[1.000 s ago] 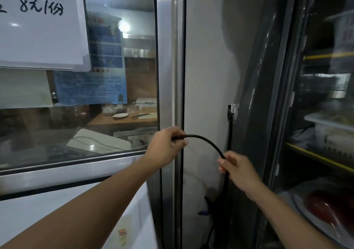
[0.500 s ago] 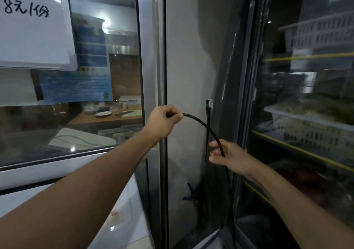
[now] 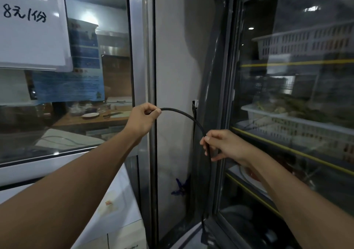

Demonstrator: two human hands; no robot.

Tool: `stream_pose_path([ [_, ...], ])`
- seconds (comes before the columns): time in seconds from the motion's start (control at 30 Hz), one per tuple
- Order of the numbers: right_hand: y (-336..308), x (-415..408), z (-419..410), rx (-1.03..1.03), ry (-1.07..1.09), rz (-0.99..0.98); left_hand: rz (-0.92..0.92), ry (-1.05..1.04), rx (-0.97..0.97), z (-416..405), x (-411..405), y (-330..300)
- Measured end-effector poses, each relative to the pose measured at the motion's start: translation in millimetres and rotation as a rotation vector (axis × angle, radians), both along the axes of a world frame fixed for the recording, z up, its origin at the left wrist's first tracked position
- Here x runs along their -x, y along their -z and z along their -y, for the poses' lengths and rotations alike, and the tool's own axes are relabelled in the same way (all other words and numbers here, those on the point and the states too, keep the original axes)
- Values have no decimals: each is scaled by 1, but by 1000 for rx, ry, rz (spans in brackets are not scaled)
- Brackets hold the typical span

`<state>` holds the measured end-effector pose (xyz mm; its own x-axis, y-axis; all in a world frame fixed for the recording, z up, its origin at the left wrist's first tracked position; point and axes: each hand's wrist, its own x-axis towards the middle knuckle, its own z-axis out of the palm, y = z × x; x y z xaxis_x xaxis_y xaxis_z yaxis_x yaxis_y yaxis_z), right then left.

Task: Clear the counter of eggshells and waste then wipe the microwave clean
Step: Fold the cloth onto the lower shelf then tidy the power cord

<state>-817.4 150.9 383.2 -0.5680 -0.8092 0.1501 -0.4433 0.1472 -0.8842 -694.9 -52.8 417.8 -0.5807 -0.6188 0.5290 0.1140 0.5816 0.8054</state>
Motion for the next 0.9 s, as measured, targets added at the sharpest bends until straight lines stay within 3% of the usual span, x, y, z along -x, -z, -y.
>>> stream_pose_path([
  [0.47,-45,-16,6,75,175,-48,31,29,-49,-3,5,4],
  [0.63,-66,-5,13,147,298,-34,78,-6,59,-3,5,11],
  [0.9,-101,9,53,242,378,-32,155,208,-89,-17,17,54],
])
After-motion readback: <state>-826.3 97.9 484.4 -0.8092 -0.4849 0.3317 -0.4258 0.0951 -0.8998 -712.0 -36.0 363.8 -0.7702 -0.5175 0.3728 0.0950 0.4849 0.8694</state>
